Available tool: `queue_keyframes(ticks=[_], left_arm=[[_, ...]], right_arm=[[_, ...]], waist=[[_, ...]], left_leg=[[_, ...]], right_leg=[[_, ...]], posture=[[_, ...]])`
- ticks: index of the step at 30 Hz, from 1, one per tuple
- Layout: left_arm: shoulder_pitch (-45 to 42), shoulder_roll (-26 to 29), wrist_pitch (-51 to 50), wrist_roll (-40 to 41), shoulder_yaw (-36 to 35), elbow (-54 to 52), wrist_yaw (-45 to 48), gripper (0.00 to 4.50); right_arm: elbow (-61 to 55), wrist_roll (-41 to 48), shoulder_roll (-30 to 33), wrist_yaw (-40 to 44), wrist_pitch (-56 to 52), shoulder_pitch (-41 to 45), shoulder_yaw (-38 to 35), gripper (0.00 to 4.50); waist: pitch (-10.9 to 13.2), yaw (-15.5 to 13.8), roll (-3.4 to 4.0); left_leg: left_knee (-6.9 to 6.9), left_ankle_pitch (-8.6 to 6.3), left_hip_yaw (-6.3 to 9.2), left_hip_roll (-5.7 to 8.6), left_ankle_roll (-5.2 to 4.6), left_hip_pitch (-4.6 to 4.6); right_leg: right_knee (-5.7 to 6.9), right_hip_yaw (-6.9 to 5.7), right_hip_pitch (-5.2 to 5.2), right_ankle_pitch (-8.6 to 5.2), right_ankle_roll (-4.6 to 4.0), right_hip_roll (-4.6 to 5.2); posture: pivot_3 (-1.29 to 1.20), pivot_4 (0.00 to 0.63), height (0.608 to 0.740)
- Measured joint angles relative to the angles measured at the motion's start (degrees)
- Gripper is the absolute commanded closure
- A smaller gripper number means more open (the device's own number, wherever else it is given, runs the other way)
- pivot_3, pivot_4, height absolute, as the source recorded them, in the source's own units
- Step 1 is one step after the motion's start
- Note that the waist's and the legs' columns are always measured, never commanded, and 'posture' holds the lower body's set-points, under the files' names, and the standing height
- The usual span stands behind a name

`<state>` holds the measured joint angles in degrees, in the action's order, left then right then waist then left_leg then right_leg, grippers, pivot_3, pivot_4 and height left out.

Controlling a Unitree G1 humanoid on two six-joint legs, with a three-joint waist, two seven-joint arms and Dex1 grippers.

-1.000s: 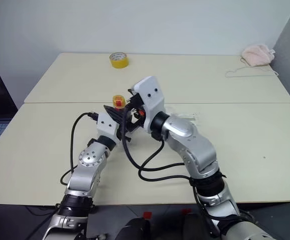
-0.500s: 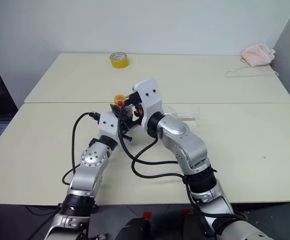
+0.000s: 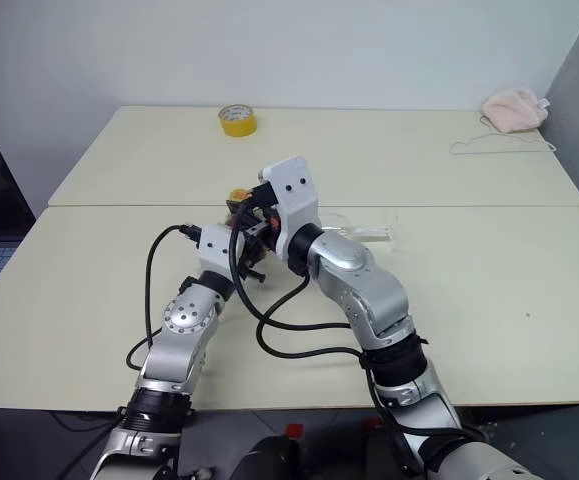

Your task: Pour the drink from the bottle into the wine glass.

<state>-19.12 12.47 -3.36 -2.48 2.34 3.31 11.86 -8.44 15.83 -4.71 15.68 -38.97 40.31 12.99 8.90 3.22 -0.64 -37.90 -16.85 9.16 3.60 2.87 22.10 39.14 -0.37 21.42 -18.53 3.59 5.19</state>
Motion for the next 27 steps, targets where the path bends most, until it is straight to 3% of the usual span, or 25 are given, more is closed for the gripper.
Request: queue_keyframes(ticks=[6, 15, 20, 27], left_arm=[[0.6, -0.4, -2.5, 0.4, -0.2, -1.4, 0.1, 3.46], [2.4, -0.3, -5.9, 1.7, -0.6, -5.5, 0.1, 3.48], [3.0, -0.3, -6.6, 1.8, -0.5, -5.8, 0.2, 3.49], [3.1, -0.2, -7.0, 1.8, -0.5, -5.8, 0.2, 3.49]], right_arm=[[9.6, 0.1, 7.2, 12.1, 8.4, 5.2, 1.4, 3.27], [28.6, 1.2, 11.9, 30.3, 22.9, 14.9, 1.8, 3.27], [37.3, -0.1, 13.2, 36.6, 31.0, 18.6, 3.2, 3.27], [43.2, -1.7, 13.3, 39.5, 37.3, 21.2, 4.1, 3.27]], waist=[[0.0, 0.0, 0.0], [0.0, 0.1, 0.0], [0.0, 0.1, 0.0], [0.0, 0.0, 0.0]], left_leg=[[0.0, 0.0, -0.01, 0.0, 0.0, 0.0], [0.01, 0.0, -0.02, -0.01, 0.0, 0.0], [0.0, 0.01, -0.02, -0.01, 0.01, 0.0], [-0.01, 0.01, -0.01, -0.01, 0.02, 0.0]], right_leg=[[-0.01, -0.02, -0.02, 0.0, 0.0, -0.02], [-0.05, -0.02, -0.02, 0.0, 0.0, 0.0], [-0.05, -0.01, -0.01, 0.0, -0.01, 0.0], [-0.05, -0.01, -0.02, 0.01, -0.01, 0.02]], posture=[[0.0, 0.15, 0.74], [0.0, 0.15, 0.74], [0.0, 0.15, 0.74], [0.0, 0.15, 0.74]])
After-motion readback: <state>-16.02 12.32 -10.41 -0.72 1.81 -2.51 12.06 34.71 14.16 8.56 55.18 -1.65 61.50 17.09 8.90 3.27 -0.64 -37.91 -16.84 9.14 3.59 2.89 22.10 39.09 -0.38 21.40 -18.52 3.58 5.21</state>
